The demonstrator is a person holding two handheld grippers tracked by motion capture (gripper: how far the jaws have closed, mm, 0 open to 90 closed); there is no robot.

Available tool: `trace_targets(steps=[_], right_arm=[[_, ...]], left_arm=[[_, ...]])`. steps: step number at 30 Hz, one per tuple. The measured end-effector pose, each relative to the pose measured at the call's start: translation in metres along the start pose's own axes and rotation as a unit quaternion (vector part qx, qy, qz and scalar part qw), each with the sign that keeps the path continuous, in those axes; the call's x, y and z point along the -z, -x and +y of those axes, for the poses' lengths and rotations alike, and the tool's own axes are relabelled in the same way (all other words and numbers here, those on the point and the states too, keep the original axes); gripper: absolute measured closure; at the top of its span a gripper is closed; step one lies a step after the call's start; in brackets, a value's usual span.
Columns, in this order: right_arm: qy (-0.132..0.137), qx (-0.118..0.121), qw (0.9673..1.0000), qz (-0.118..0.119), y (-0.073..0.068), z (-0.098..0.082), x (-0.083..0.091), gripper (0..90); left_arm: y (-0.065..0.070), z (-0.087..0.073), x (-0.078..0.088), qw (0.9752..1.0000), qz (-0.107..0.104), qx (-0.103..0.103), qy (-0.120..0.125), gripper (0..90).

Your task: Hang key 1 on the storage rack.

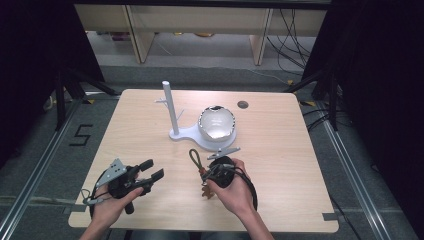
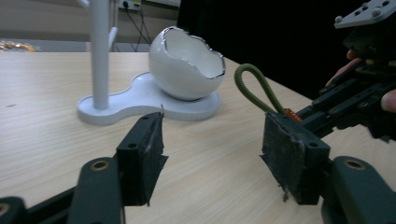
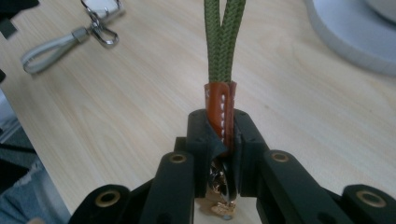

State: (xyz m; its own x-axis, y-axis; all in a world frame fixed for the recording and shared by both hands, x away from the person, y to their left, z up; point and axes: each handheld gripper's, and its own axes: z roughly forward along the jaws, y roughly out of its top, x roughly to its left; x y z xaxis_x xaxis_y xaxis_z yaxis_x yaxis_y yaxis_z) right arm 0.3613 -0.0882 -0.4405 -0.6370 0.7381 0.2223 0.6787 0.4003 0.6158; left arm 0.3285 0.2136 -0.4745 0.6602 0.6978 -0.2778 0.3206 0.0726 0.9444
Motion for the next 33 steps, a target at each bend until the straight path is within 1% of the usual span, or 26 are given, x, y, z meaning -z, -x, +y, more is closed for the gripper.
trace_targets(steps=[1, 2, 3, 4, 5, 6, 8, 10, 11, 12, 13, 15, 16, 18, 20, 21, 22, 23, 24, 26, 27, 28, 30, 31, 32, 33], right_arm=[[0.000, 0.000, 1.0000, 0.000, 0.000, 0.000, 0.000, 79.9], [0.016, -0.007, 0.9998, 0.006, -0.001, -0.001, 0.003, 79.9], [0.031, -0.002, 0.9995, 0.012, -0.001, -0.002, 0.003, 80.0], [0.031, -0.002, 0.9995, 0.012, -0.001, -0.002, 0.003, 80.0], [0.047, 0.016, 0.9986, 0.018, 0.001, -0.002, 0.003, 80.0], [0.051, 0.009, 0.9984, 0.020, 0.001, -0.003, 0.005, 80.0], [0.081, 0.019, 0.9963, 0.024, 0.002, -0.005, 0.008, 80.0], [0.095, 0.023, 0.9950, 0.024, 0.002, -0.005, 0.009, 80.0], [0.095, 0.023, 0.9950, 0.024, 0.002, -0.005, 0.009, 80.0], [0.110, 0.017, 0.9930, 0.040, 0.001, -0.006, 0.009, 80.0], [0.115, 0.022, 0.9923, 0.040, 0.001, -0.006, 0.010, 80.0], [0.121, 0.023, 0.9914, 0.043, 0.000, -0.006, 0.010, 80.0], [0.126, 0.032, 0.9905, 0.043, 0.000, -0.006, 0.010, 80.0], [0.133, 0.036, 0.9894, 0.047, -0.002, -0.006, 0.010, 80.0], [0.132, 0.033, 0.9896, 0.048, -0.003, -0.006, 0.010, 80.0], [0.135, 0.037, 0.9889, 0.050, -0.004, -0.006, 0.009, 80.0], [0.131, 0.030, 0.9894, 0.054, -0.006, -0.007, 0.010, 80.0], [0.130, 0.031, 0.9895, 0.055, -0.008, -0.007, 0.010, 80.0], [0.132, 0.036, 0.9890, 0.057, -0.007, -0.007, 0.009, 80.0], [0.129, 0.035, 0.9893, 0.058, -0.009, -0.008, 0.008, 79.9], [0.129, 0.035, 0.9893, 0.058, -0.009, -0.008, 0.008, 79.9], [0.131, 0.043, 0.9886, 0.059, -0.009, -0.008, 0.005, 80.0], [0.134, 0.044, 0.9885, 0.056, -0.010, -0.008, 0.006, 80.0], [0.133, 0.037, 0.9888, 0.058, -0.012, -0.009, 0.005, 79.9], [0.135, 0.045, 0.9883, 0.055, -0.011, -0.008, 0.005, 79.9], [0.133, 0.046, 0.9889, 0.050, -0.011, -0.008, 0.006, 80.0]], left_arm=[[0.001, 0.003, -0.002, 1.0000, -0.007, 0.004, 0.000, 39.7], [0.002, 0.007, -0.007, 0.9997, -0.021, 0.011, 0.000, 42.2], [0.002, 0.009, -0.009, 0.9995, -0.030, 0.011, 0.004, 43.1], [0.002, 0.009, -0.009, 0.9995, -0.030, 0.011, 0.004, 44.0], [0.004, 0.012, -0.012, 0.9992, -0.034, 0.018, 0.001, 44.0], [0.005, 0.014, -0.014, 0.9989, -0.041, 0.024, 0.001, 45.3], [0.009, 0.019, -0.021, 0.9981, -0.055, 0.029, -0.003, 47.7], [0.011, 0.023, -0.025, 0.9972, -0.066, 0.034, -0.002, 49.4], [0.011, 0.023, -0.025, 0.9972, -0.066, 0.034, -0.002, 50.3], [0.013, 0.025, -0.029, 0.9958, -0.079, 0.046, 0.000, 51.4], [0.013, 0.025, -0.029, 0.9958, -0.079, 0.046, 0.000, 52.0], [0.016, 0.027, -0.034, 0.9947, -0.089, 0.050, -0.006, 52.4], [0.017, 0.028, -0.036, 0.9946, -0.093, 0.046, -0.008, 52.4], [0.019, 0.030, -0.042, 0.9941, -0.099, 0.042, -0.013, 52.9], [0.019, 0.031, -0.044, 0.9938, -0.101, 0.045, -0.012, 54.0], [0.019, 0.032, -0.046, 0.9937, -0.102, 0.045, -0.013, 54.0], [0.019, 0.033, -0.048, 0.9934, -0.104, 0.048, -0.012, 54.9], [0.018, 0.034, -0.049, 0.9932, -0.105, 0.048, -0.011, 55.6], [0.018, 0.035, -0.050, 0.9931, -0.106, 0.051, -0.012, 56.0], [0.016, 0.035, -0.054, 0.9917, -0.109, 0.067, -0.013, 57.1], [0.016, 0.035, -0.054, 0.9917, -0.109, 0.067, -0.013, 57.8], [0.016, 0.036, -0.057, 0.9907, -0.112, 0.076, -0.016, 58.5], [0.016, 0.035, -0.059, 0.9904, -0.113, 0.078, -0.022, 60.5], [0.016, 0.035, -0.059, 0.9904, -0.113, 0.078, -0.022, 61.7], [0.015, 0.035, -0.061, 0.9902, -0.113, 0.079, -0.025, 63.1], [0.015, 0.035, -0.061, 0.9898, -0.112, 0.083, -0.027, 64.5]])
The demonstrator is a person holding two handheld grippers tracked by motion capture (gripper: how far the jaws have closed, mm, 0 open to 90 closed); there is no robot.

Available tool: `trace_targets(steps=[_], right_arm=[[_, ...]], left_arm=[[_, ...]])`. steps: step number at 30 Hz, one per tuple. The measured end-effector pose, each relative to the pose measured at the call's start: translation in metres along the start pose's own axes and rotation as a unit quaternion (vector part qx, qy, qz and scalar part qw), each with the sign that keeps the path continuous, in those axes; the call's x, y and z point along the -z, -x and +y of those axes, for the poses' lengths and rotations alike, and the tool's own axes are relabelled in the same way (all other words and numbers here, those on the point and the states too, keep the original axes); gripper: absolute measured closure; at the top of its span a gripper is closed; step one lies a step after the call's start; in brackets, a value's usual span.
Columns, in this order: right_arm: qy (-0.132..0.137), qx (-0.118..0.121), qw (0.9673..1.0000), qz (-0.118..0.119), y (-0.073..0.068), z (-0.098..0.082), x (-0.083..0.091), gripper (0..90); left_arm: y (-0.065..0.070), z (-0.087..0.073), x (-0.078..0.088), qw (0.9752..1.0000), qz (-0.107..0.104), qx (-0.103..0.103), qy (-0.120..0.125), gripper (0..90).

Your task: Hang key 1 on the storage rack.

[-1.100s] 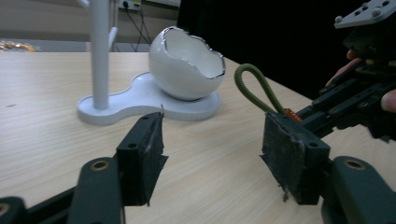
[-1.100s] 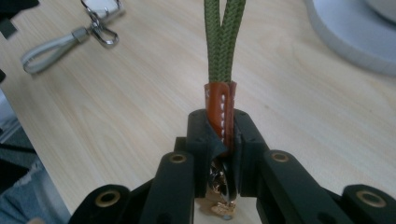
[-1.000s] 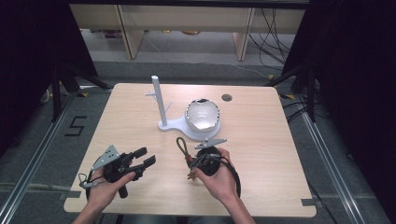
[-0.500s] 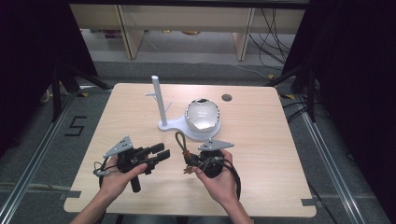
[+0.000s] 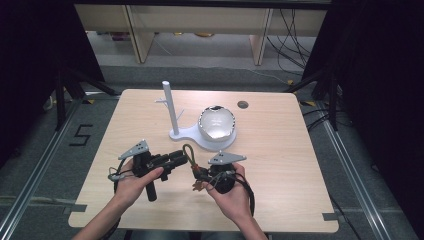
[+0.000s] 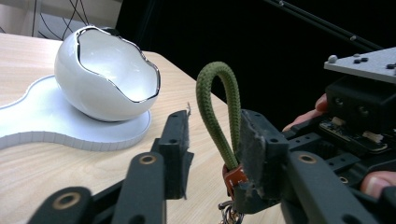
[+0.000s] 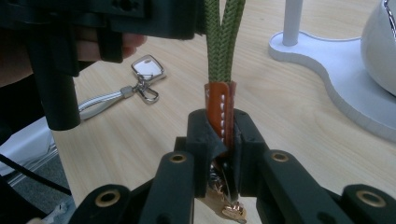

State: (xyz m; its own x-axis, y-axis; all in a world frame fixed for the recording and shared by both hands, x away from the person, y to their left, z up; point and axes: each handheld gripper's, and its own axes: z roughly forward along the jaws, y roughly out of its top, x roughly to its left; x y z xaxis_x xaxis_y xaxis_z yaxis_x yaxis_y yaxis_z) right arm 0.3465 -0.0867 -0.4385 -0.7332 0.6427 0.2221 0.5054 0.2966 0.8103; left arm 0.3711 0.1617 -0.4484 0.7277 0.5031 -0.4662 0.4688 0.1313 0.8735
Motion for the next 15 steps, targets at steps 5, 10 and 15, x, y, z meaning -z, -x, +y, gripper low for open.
trace_targets(steps=[5, 10, 15], right_arm=[[0.004, 0.003, 1.0000, 0.002, -0.0011, -0.0002, -0.0007, 80.0], [0.009, 0.001, 0.9999, 0.007, -0.0030, -0.0002, -0.0014, 79.9], [0.008, 0.013, 0.9997, 0.018, -0.0028, 0.0001, -0.0030, 80.0]], left_arm=[[-0.0010, -0.0007, -0.0017, 0.9996, -0.015, 0.026, 0.000, 71.0], [-0.0018, -0.0016, -0.0026, 0.9992, -0.023, 0.033, -0.001, 75.5], [-0.0011, -0.0008, -0.0016, 0.9987, -0.031, 0.041, 0.003, 80.8]])
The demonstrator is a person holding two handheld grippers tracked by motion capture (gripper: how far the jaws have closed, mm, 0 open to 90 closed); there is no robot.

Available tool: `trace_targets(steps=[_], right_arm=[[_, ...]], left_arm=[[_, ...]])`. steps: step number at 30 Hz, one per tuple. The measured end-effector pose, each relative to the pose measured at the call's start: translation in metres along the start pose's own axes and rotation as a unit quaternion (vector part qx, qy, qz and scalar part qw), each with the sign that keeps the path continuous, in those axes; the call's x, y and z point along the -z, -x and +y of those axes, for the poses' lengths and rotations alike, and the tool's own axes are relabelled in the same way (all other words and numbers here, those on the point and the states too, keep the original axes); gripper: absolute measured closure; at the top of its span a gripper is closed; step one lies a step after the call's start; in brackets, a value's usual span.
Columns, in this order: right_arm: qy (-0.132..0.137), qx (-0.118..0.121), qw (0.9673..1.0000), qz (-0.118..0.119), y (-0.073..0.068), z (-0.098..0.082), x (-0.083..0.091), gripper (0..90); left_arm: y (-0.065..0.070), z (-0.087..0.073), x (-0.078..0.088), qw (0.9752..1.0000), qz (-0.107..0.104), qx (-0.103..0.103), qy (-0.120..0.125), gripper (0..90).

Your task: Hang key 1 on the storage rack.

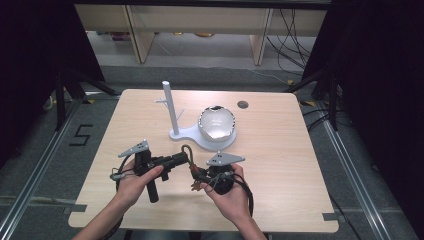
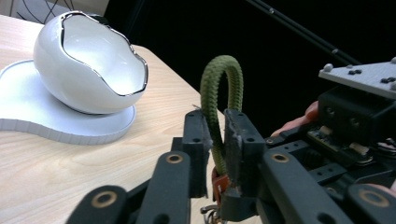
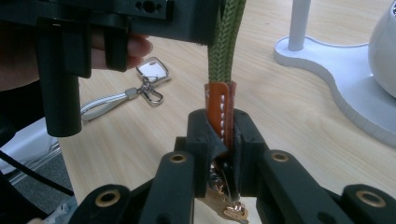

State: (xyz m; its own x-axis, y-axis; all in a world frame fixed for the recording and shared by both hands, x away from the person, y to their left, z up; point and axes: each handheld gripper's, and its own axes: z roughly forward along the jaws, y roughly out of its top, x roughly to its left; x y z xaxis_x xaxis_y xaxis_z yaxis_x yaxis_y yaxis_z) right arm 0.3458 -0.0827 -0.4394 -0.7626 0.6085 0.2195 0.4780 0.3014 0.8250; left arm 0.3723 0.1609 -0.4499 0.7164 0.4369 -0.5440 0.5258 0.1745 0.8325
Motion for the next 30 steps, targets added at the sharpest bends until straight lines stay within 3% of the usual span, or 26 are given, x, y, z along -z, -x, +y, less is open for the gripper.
trace_targets(steps=[3, 7, 9, 12, 13, 14, 15, 17, 19, 20, 22, 28, 29, 30], right_arm=[[0.000, 0.006, 0.9999, -0.011, 0.000, 0.000, 0.000, 79.9], [0.004, -0.010, 0.9999, 0.003, -0.003, 0.001, -0.002, 79.4], [0.008, 0.004, 1.0000, 0.000, -0.001, 0.002, -0.003, 78.5], [0.009, 0.012, 0.9999, -0.001, -0.001, 0.004, -0.003, 73.5], [0.007, -0.015, 0.9999, -0.002, -0.004, 0.004, -0.003, 71.5], [0.018, 0.007, 0.9998, -0.004, 0.000, 0.004, -0.004, 69.8], [0.009, -0.017, 0.9998, 0.002, -0.003, 0.004, -0.002, 67.6], [0.013, -0.005, 0.9999, -0.002, 0.000, 0.005, -0.001, 66.0], [0.012, -0.009, 0.9999, -0.001, 0.001, 0.005, 0.001, 64.4], [0.007, -0.009, 0.9999, -0.011, 0.001, 0.005, 0.002, 63.7], [0.010, -0.008, 0.9999, -0.003, 0.003, 0.003, 0.002, 62.6], [0.005, -0.019, 0.9997, -0.017, 0.008, -0.004, 0.009, 61.5], [0.007, -0.004, 0.9998, -0.020, 0.011, -0.005, 0.010, 61.5], [0.003, -0.018, 0.9995, -0.027, 0.011, -0.007, 0.012, 61.3]], left_arm=[[0.002, 0.001, 0.001, 1.0000, -0.001, 0.000, 0.001, 83.1], [0.004, 0.003, 0.003, 0.9999, -0.002, -0.011, 0.005, 83.5], [0.005, 0.004, 0.005, 0.9999, -0.004, -0.015, 0.006, 83.7], [0.007, 0.007, 0.007, 0.9995, 0.009, -0.030, 0.007, 83.9], [0.006, 0.008, 0.007, 0.9993, 0.010, -0.034, 0.010, 84.0], [0.006, 0.009, 0.009, 0.9993, 0.014, -0.034, 0.012, 84.0], [0.006, 0.010, 0.010, 0.9991, 0.017, -0.035, 0.014, 84.0], [0.005, 0.012, 0.012, 0.9988, 0.024, -0.039, 0.016, 84.0], [0.004, 0.014, 0.014, 0.9983, 0.031, -0.045, 0.019, 84.0], [0.004, 0.015, 0.015, 0.9982, 0.033, -0.046, 0.022, 84.0], [0.004, 0.017, 0.017, 0.9976, 0.037, -0.053, 0.023, 84.0], [0.003, 0.024, 0.024, 0.9946, 0.061, -0.079, 0.028, 84.0], [0.003, 0.025, 0.025, 0.9940, 0.065, -0.083, 0.028, 84.0], [0.003, 0.026, 0.027, 0.9936, 0.067, -0.086, 0.030, 84.0]])
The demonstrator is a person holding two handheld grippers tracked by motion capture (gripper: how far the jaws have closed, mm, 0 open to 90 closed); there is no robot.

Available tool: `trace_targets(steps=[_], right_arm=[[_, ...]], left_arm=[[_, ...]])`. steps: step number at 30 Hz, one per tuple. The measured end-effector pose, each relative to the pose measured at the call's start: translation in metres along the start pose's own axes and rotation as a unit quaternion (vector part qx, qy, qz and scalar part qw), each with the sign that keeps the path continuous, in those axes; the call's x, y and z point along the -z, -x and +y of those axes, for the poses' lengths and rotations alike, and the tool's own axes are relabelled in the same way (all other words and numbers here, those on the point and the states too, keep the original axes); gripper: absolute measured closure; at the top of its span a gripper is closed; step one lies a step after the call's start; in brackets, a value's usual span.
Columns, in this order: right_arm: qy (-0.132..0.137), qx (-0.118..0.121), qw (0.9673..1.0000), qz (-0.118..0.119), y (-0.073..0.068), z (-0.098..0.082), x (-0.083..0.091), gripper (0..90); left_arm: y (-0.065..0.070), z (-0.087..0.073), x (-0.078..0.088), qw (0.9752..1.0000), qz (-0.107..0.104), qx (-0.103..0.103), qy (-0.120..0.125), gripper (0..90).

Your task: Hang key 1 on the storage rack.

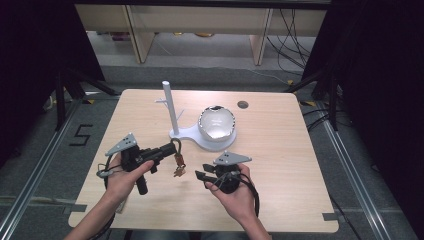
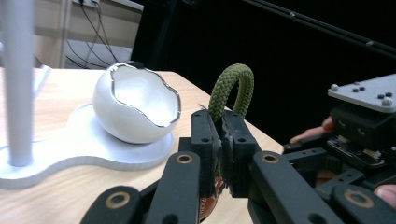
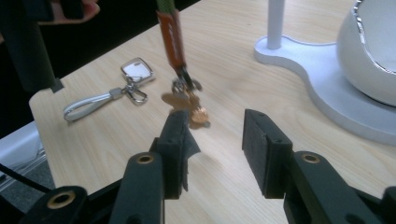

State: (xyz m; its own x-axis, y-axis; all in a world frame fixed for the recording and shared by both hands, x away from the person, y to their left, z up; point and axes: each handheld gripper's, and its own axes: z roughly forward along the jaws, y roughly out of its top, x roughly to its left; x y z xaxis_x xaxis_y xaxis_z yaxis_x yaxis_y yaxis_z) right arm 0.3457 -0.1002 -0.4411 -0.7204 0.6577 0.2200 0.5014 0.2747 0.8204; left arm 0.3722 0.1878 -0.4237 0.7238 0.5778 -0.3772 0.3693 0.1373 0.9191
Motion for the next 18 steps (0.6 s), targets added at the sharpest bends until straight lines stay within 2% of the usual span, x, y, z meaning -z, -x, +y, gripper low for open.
trace_targets(steps=[2, 4, 5, 9, 10, 15, 17, 18], right_arm=[[0.003, 0.000, 1.0000, -0.003, 0.005, -0.004, 0.002, 61.1], [0.000, -0.019, 0.9998, -0.005, 0.006, -0.008, 0.007, 60.9], [0.003, -0.009, 0.9999, -0.011, 0.011, -0.010, 0.008, 60.8], [0.003, -0.019, 0.9996, -0.020, 0.017, -0.018, 0.015, 60.6], [0.003, -0.028, 0.9994, -0.021, 0.018, -0.020, 0.017, 60.6], [0.019, -0.028, 0.9988, -0.037, 0.025, -0.028, 0.026, 61.0], [0.020, -0.047, 0.9977, -0.044, 0.024, -0.030, 0.030, 61.1], [0.025, -0.032, 0.9981, -0.046, 0.028, -0.031, 0.031, 61.1]], left_arm=[[-0.002, 0.002, 0.002, 1.0000, 0.007, -0.004, 0.004, 84.0], [-0.004, 0.004, 0.003, 0.9999, 0.013, -0.005, 0.008, 84.1], [-0.005, 0.004, 0.004, 0.9999, 0.013, -0.006, 0.009, 84.1], [-0.008, 0.007, 0.005, 0.9996, 0.024, -0.011, 0.011, 84.1], [-0.008, 0.007, 0.006, 0.9995, 0.025, -0.013, 0.011, 84.1], [-0.013, 0.010, 0.007, 0.9991, 0.036, -0.017, 0.015, 84.1], [-0.015, 0.013, 0.008, 0.9988, 0.041, -0.022, 0.018, 84.1], [-0.016, 0.015, 0.009, 0.9986, 0.043, -0.022, 0.021, 84.1]])
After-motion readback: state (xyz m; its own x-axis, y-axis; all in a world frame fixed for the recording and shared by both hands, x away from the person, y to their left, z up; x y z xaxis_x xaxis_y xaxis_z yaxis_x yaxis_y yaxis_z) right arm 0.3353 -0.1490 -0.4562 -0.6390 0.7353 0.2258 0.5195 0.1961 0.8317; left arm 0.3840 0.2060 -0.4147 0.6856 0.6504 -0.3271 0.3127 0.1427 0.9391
